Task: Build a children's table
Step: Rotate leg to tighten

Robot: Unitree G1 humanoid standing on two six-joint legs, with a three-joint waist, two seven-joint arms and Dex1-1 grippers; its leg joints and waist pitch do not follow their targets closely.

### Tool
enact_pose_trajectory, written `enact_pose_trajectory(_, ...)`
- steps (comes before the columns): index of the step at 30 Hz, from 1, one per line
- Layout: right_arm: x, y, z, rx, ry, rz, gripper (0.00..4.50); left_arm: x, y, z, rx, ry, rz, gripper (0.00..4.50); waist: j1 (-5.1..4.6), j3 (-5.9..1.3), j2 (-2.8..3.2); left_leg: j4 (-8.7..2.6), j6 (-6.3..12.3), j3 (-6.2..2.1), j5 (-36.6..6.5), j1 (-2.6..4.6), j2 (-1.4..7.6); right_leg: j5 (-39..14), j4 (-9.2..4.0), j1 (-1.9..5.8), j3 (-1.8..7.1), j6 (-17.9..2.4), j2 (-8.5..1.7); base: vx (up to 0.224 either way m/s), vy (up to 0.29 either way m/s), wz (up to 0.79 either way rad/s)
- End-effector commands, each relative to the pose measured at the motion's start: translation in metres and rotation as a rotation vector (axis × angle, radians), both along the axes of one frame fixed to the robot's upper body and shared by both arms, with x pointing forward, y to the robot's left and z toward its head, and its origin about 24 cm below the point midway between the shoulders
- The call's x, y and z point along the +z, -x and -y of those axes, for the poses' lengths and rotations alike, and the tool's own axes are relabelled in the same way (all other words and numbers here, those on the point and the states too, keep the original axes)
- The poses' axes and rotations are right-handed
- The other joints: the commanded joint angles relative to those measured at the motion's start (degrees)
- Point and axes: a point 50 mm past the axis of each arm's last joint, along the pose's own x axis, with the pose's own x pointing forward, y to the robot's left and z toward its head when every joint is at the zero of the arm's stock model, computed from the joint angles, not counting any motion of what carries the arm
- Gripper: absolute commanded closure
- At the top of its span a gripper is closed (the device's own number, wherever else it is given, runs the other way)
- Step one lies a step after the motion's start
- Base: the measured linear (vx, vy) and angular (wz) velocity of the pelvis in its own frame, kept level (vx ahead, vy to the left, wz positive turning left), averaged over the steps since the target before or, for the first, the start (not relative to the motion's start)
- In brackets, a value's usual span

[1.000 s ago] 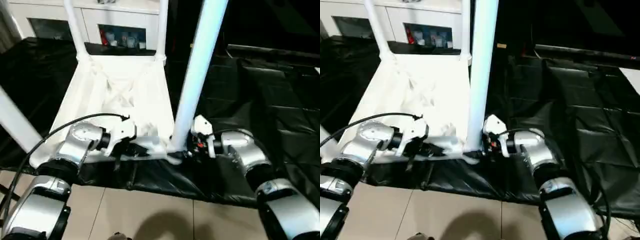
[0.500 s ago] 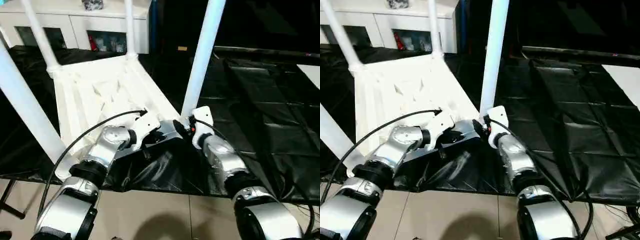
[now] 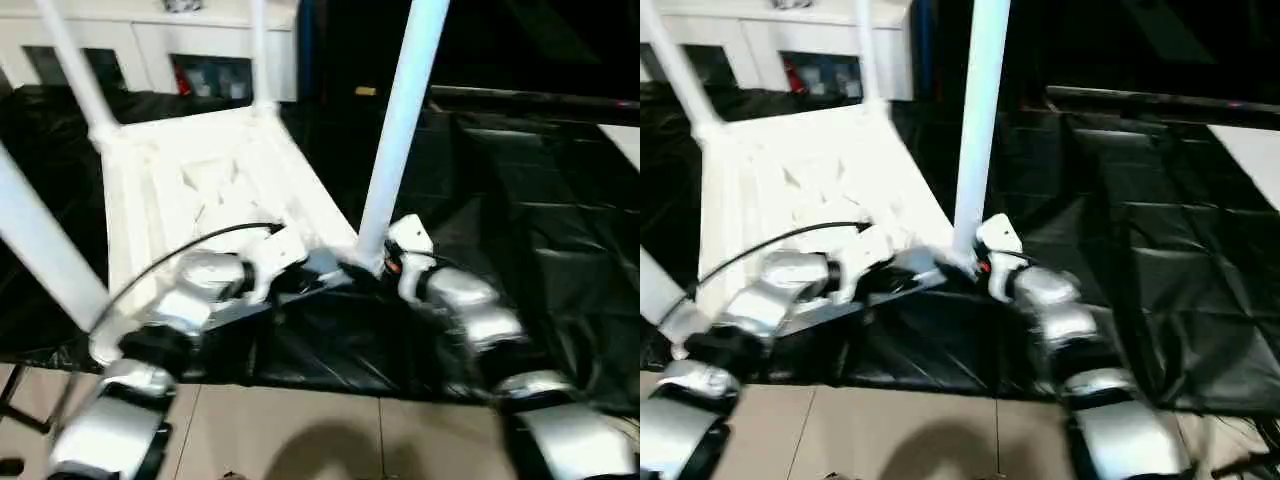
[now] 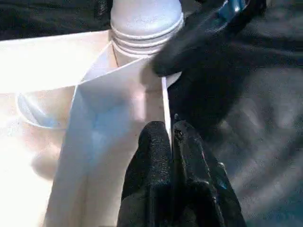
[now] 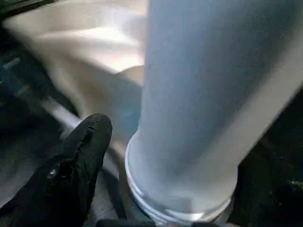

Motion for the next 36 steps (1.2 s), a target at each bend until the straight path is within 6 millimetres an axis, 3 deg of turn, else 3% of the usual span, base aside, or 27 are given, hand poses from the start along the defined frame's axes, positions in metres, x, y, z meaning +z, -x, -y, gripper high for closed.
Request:
enact_pose_trajectory(1, 0.005, 0.004, -0.005, 0.166, 0.022, -0.009, 0.49, -0.004, 0.009, 0.006, -0.12, -0.001, -0.043, 4.5, 0.4, -3.62, 0.0, -2.82, 5.69, -0.31, -11.3, 0.54, 1.75, -3.0, -2.91, 3.04, 2.4, -16.0, -2.93, 0.0, 0.0, 0.0)
enact_pose_trajectory(4, 0.008, 0.005, -0.002, 0.205, 0.02, -0.024, 0.49, -0.003, 0.01, 0.002, -0.136, -0.005, -0.052, 4.5, 0.69, -3.48, -0.02, -3.04, 5.15, -0.35, -12.2, 0.72, 1.98, -4.8, -3.02, 2.89, 2.41, -16.0, -2.99, 0.0, 0.0, 0.0)
enact_pose_trajectory(5, 0.009, 0.005, 0.0, 0.235, 0.022, -0.036, 0.76, -0.003, 0.01, -0.002, -0.156, -0.022, -0.058, 4.5, 0.76, -3.48, 0.01, -3.05, 4.9, -0.41, -12.6, 0.75, 1.97, -5.6, -3.05, 2.93, 2.38, -15.9, -3.03, 0.0, 0.0, 0.0)
enact_pose_trajectory(7, 0.012, 0.005, 0.004, 0.293, 0.031, -0.074, 0.87, -0.001, 0.012, -0.01, -0.205, -0.051, -0.078, 4.5, 0.79, -3.39, 0.08, -3.17, 4.04, -0.41, -14.3, 0.88, 2.0, -8.0, -3.21, 2.79, 2.43, -15.6, -3.05, 0.0, 0.0, 0.0)
enact_pose_trajectory(8, 0.012, 0.005, 0.004, 0.294, 0.031, -0.074, 0.87, -0.001, 0.012, -0.01, -0.206, -0.052, -0.078, 4.5, 0.73, -3.35, -0.32, -3.19, 3.99, -0.36, -14.6, 0.87, 2.01, -8.7, -3.32, 2.75, 2.45, -15.5, -3.05, 0.0, 0.0, 0.0)
enact_pose_trajectory(11, 0.011, 0.006, 0.006, 0.348, 0.063, -0.103, 1.09, 0.0, 0.014, -0.014, -0.248, -0.061, -0.1, 4.5, 0.95, -3.24, -0.13, -3.31, 3.09, -0.45, -15.2, 0.97, 2.08, -10.7, -3.41, 2.63, 2.49, -15.2, -3.19, 0.0, 0.0, 0.0)
enact_pose_trajectory(17, 0.012, 0.007, 0.003, 0.382, 0.064, -0.114, 1.65, 0.002, 0.015, -0.018, -0.284, -0.074, -0.117, 4.5, 1.33, -3.44, -0.2, -3.23, 2.99, -0.43, -13.4, 0.98, 2.07, -7.7, -2.94, 2.75, 2.54, -15.4, -3.18, 0.0, 0.0, 0.0)
enact_pose_trajectory(22, 0.007, 0.01, -0.003, 0.356, 0.019, -0.123, 1.8, 0.001, 0.011, -0.019, -0.221, -0.08, -0.092, 4.5, 1.36, -3.42, -0.24, -3.15, 3.18, -0.38, -13.0, 0.94, 1.94, -7.9, -2.99, 2.79, 2.54, -15.3, -3.16, 0.0, 0.0, 0.0)
enact_pose_trajectory(26, -0.002, 0.01, -0.01, 0.204, -0.04, -0.121, 1.82, 0.0, 0.002, -0.013, -0.09, -0.067, -0.061, 4.5, 1.58, -3.0, -0.18, -3.49, 1.55, -0.48, -15.8, 1.22, 2.11, -13.5, -3.58, 2.37, 2.67, -13.7, -3.3, 0.0, 0.0, 0.0)
enact_pose_trajectory(27, -0.009, 0.008, -0.013, 0.071, -0.018, -0.092, 1.82, -0.001, -0.002, -0.006, -0.031, -0.05, -0.042, 4.5, 1.49, -2.82, -0.27, -3.63, 0.61, -0.55, -17.9, 1.38, 2.01, -17.4, -3.98, 2.19, 2.71, -12.6, -3.34, 0.0, 0.0, 0.0)
enact_pose_trajectory(29, -0.012, 0.007, -0.015, 0.007, -0.018, -0.09, 1.83, -0.001, -0.003, -0.001, -0.008, -0.043, -0.033, 4.5, 1.24, -2.59, -0.3, -3.77, -0.87, -0.88, -20.6, 1.8, 1.83, -23.9, -4.76, 1.73, 2.8, -10.3, -3.64, 0.0, 0.0, 0.0)
enact_pose_trajectory(30, -0.017, 0.006, -0.019, -0.093, -0.021, -0.081, 1.83, -0.003, -0.004, 0.007, 0.024, -0.029, -0.023, 4.5, 0.77, -2.49, -0.58, -3.93, -1.35, -1.26, -21.6, 1.41, 1.61, -27.8, -4.97, 2.03, 2.57, -8.8, -3.63, 0.0, 0.0, 0.0)
enact_pose_trajectory(31, -0.02, 0.005, -0.022, -0.156, -0.017, -0.079, 1.83, -0.004, -0.004, 0.013, 0.044, -0.022, -0.016, 4.5, 0.41, -2.4, -0.51, -4.01, -1.68, -1.41, -22.4, 1.56, 1.57, -30.3, -5.4, 1.74, 2.56, -7.5, -3.67, 0.0, 0.0, 0.0)
enact_pose_trajectory(32, -0.024, 0.004, -0.026, -0.253, -0.014, -0.076, 1.84, -0.007, -0.004, 0.024, 0.07, -0.008, -0.013, 4.5, 0.22, -2.44, -0.04, -3.99, -2.0, -1.55, -23.0, 1.77, 1.57, -30.9, -5.52, 1.58, 2.56, -7.2, -3.68, 0.0, 0.0, 0.0)
enact_pose_trajectory(33, -0.027, 0.004, -0.031, -0.316, -0.02, -0.083, 1.84, -0.008, -0.004, 0.033, 0.096, 0.006, -0.007, 4.5, -0.42, -2.34, -0.3, -3.97, -2.37, -1.54, -23.9, 1.94, 1.53, -31.7, -5.84, 1.29, 2.48, -6.9, -3.54, 0.0, 0.0, 0.0)
enact_pose_trajectory(36, -0.033, 0.003, -0.047, -0.463, -0.03, -0.111, 1.84, -0.013, -0.002, 0.055, 0.133, 0.021, 0.006, 4.5, -1.21, -2.43, -0.33, -4.05, -1.72, -1.84, -25.1, 1.72, 1.25, -33.1, -6.35, 1.4, 2.05, -5.9, -3.39, 0.0, 0.0, 0.0)
